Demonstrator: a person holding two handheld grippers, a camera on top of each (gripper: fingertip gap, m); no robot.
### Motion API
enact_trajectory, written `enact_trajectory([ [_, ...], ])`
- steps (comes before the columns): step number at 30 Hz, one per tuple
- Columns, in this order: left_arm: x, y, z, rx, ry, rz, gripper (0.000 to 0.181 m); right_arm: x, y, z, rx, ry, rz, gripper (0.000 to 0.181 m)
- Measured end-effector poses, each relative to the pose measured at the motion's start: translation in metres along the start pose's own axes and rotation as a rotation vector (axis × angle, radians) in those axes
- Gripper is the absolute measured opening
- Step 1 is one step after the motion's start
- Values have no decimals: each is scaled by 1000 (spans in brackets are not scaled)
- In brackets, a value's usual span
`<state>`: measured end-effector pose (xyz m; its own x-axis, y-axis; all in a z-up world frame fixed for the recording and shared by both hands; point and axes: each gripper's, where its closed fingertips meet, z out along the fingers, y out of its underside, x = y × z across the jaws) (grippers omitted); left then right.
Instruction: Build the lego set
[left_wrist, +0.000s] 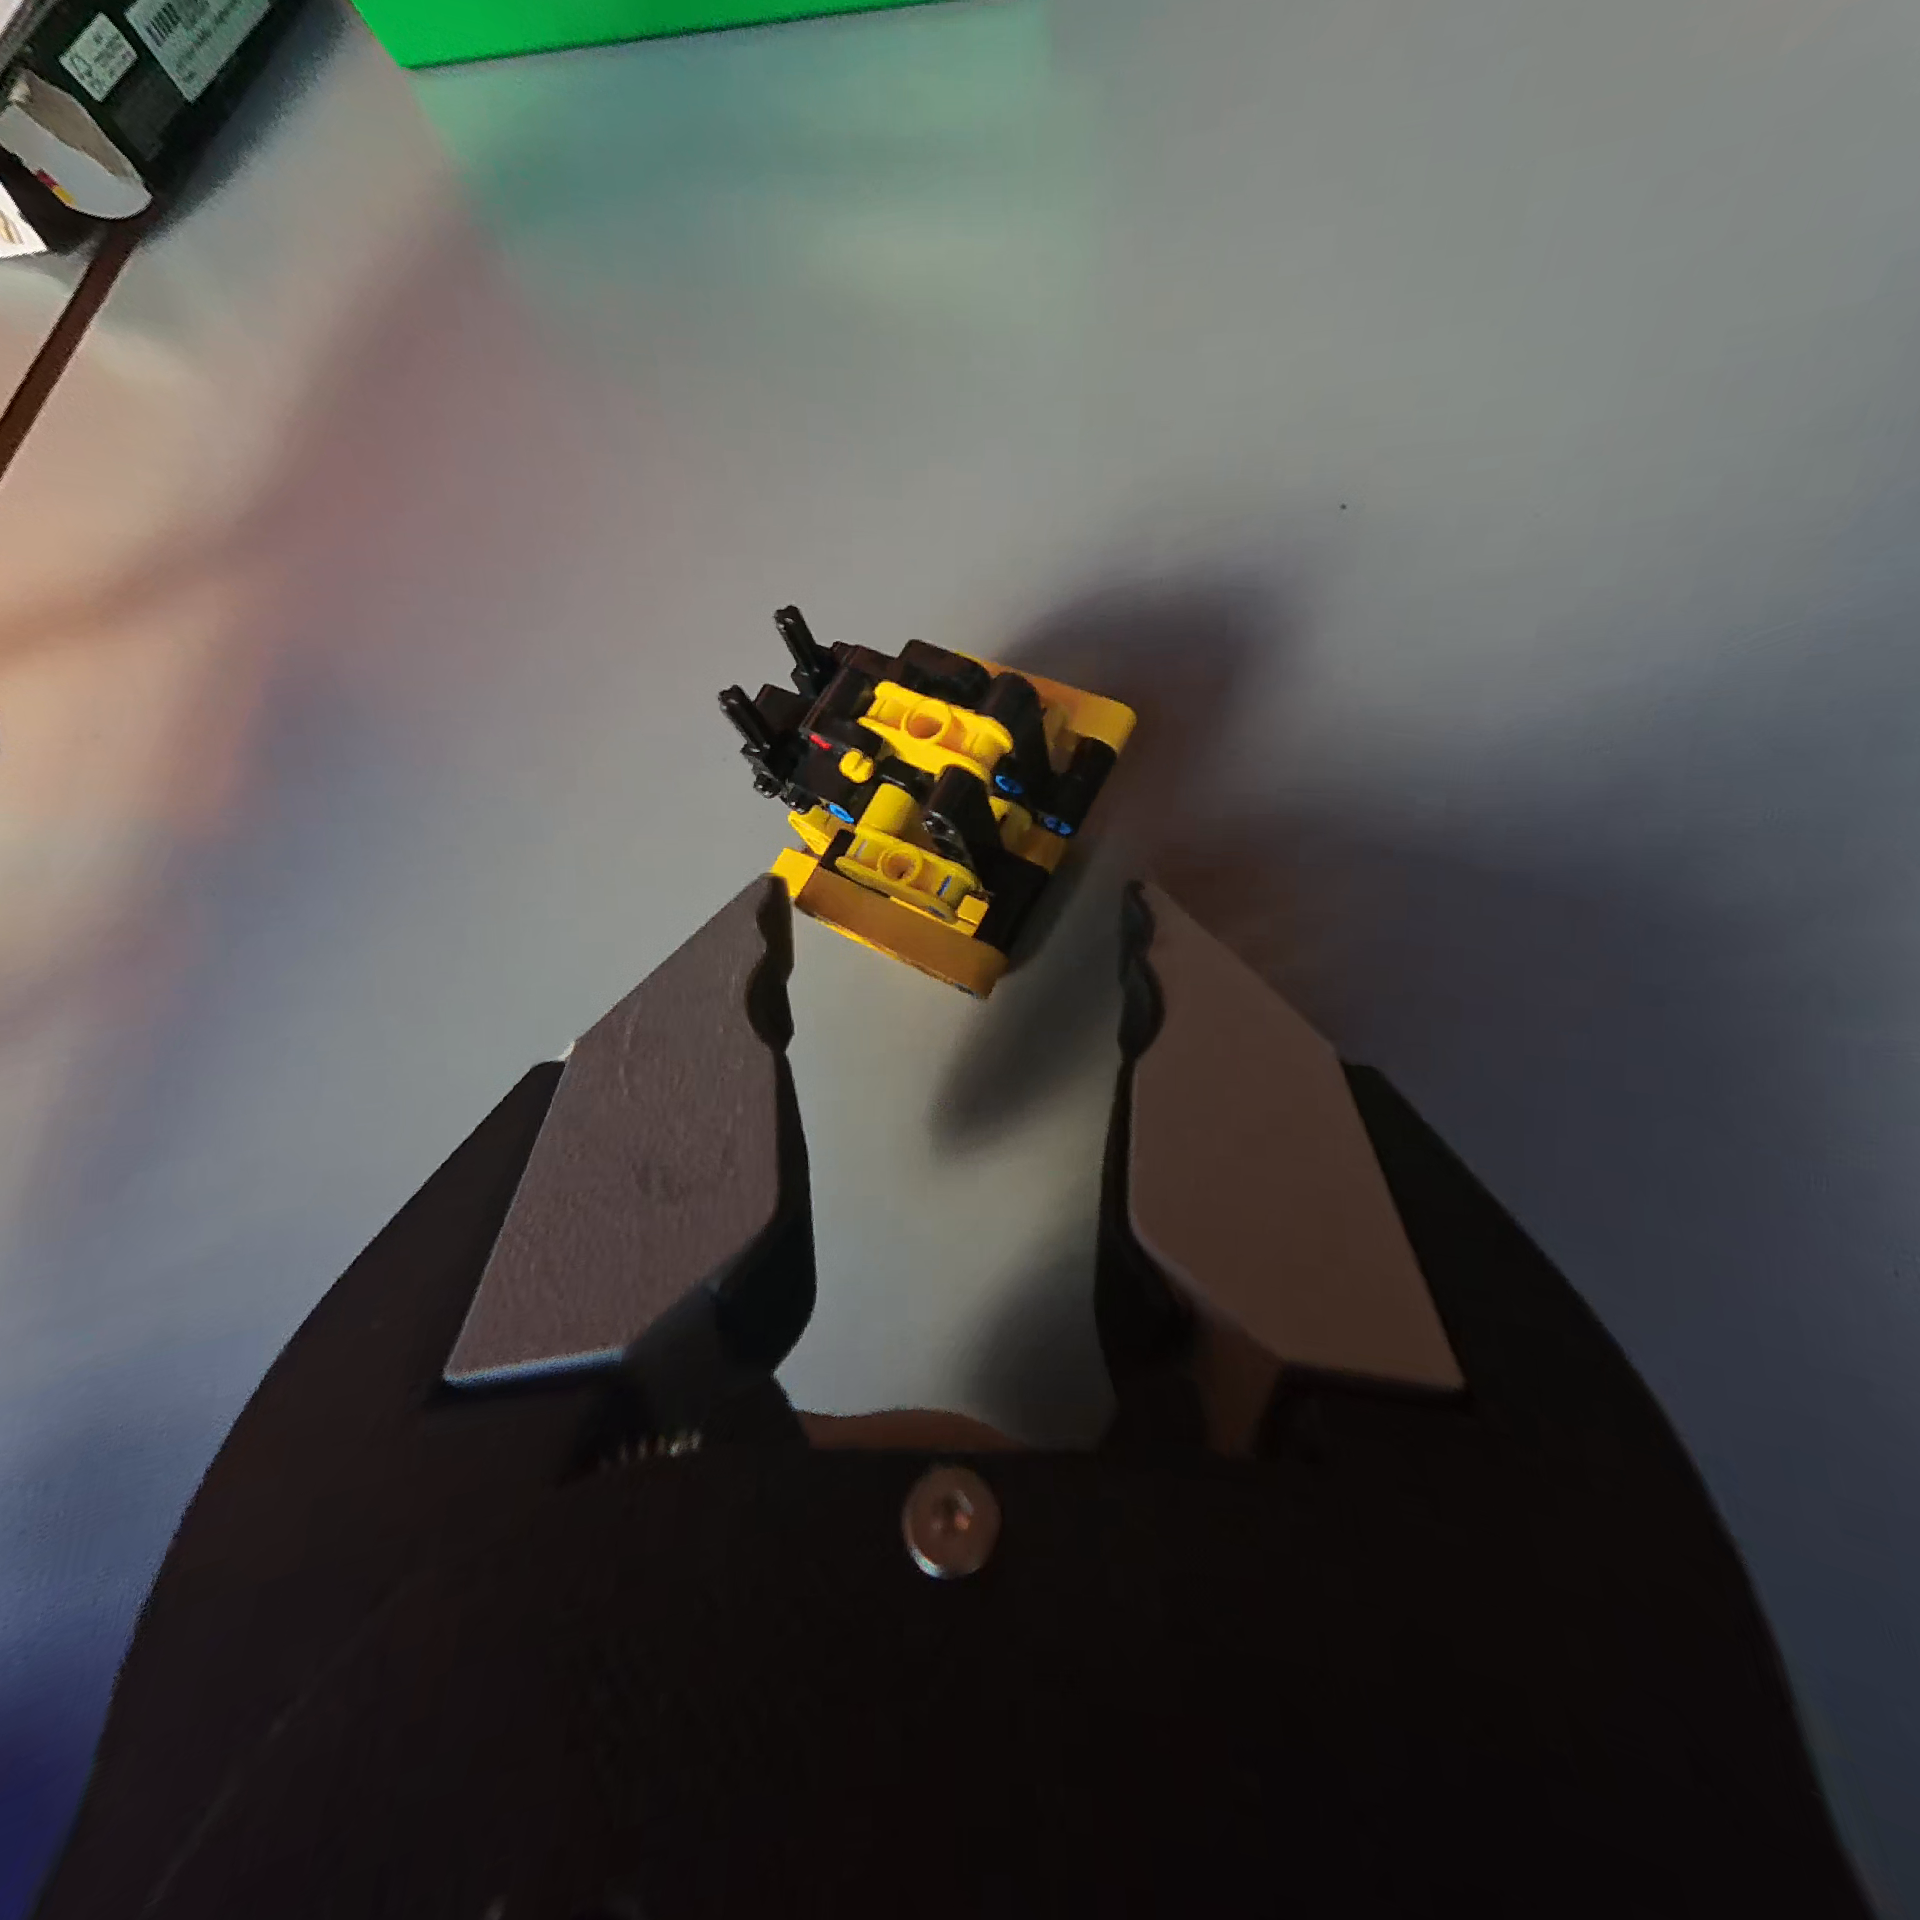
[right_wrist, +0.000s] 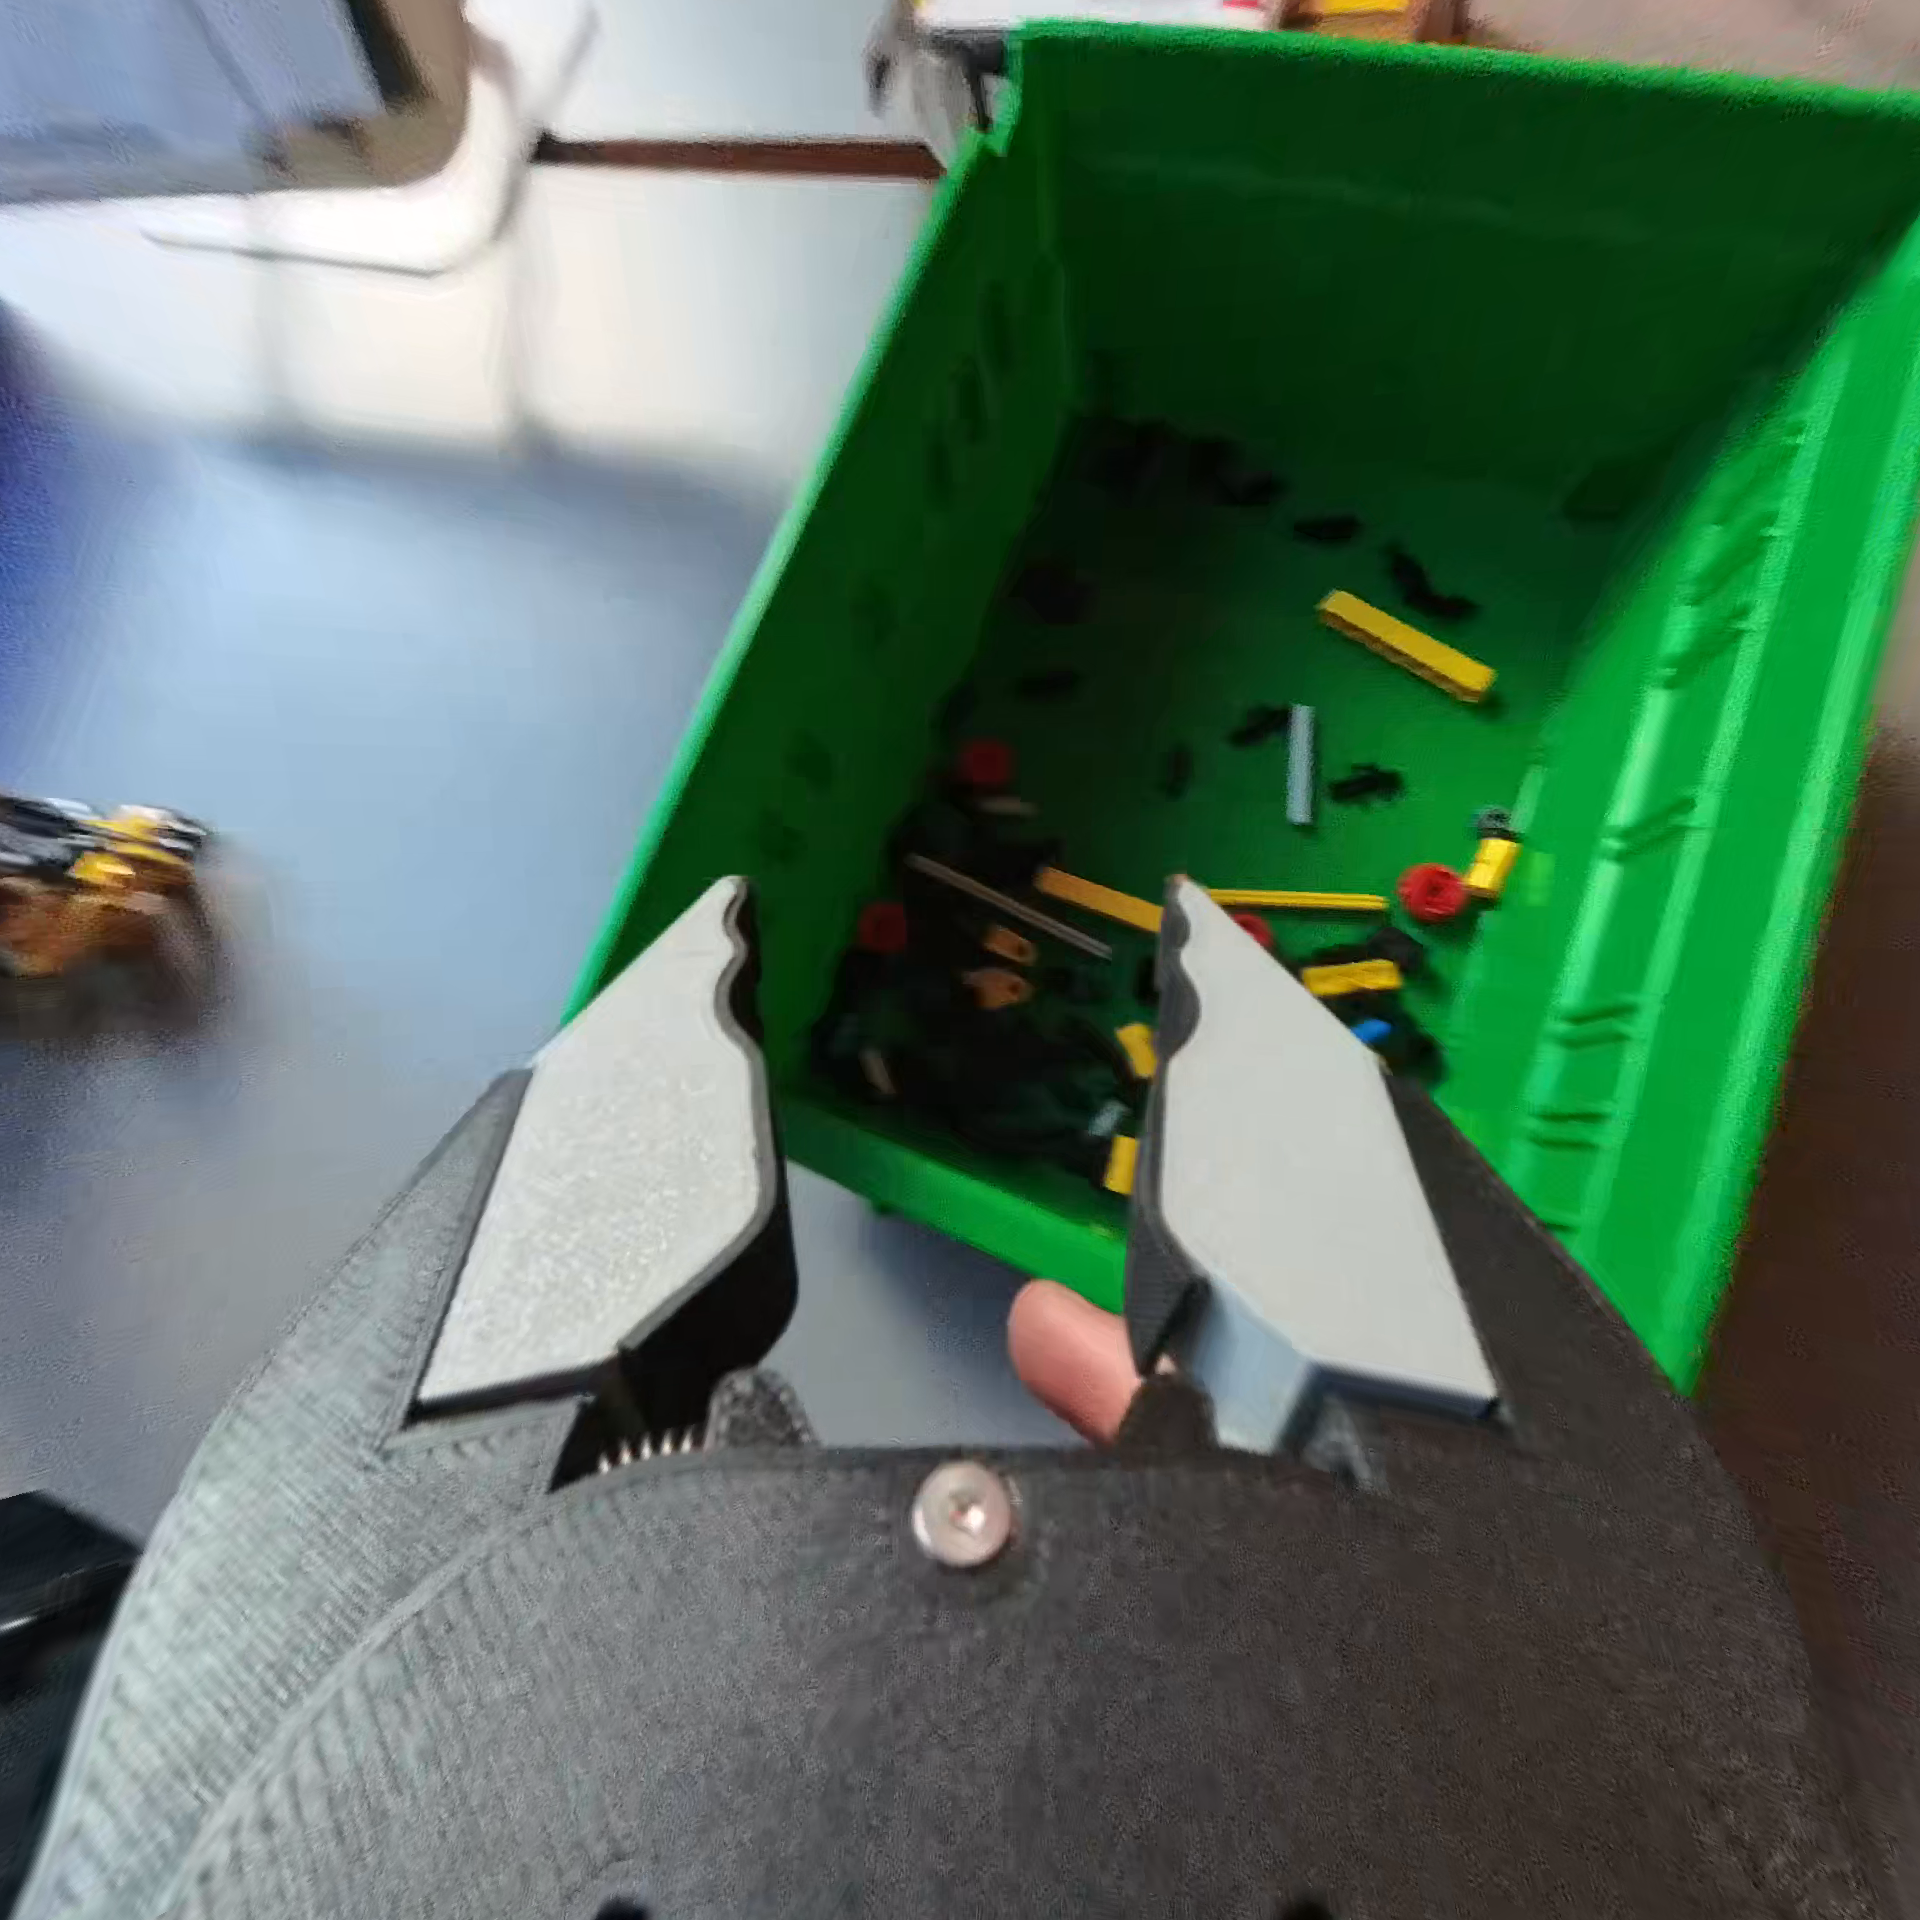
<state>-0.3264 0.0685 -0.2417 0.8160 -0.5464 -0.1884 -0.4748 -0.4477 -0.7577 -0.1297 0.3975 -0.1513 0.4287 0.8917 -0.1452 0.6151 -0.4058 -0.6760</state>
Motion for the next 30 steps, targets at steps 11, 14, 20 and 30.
enact_trajectory([
  [11, -1, 3, -1, -13, -25, 44, 46, -289, 52, 49, 142, -630, -492, 31],
  [14, 0, 3, -2, -9, -18, 49, 43, -327, 63, 78, 149, -629, -644, 29],
  [20, -4, -3, -8, 57, -8, 18, 58, -349, 63, 102, 186, -607, -834, 8],
  [30, -2, -14, 1, 77, 6, 34, 40, -347, 73, 98, 199, -667, -870, 14],
])
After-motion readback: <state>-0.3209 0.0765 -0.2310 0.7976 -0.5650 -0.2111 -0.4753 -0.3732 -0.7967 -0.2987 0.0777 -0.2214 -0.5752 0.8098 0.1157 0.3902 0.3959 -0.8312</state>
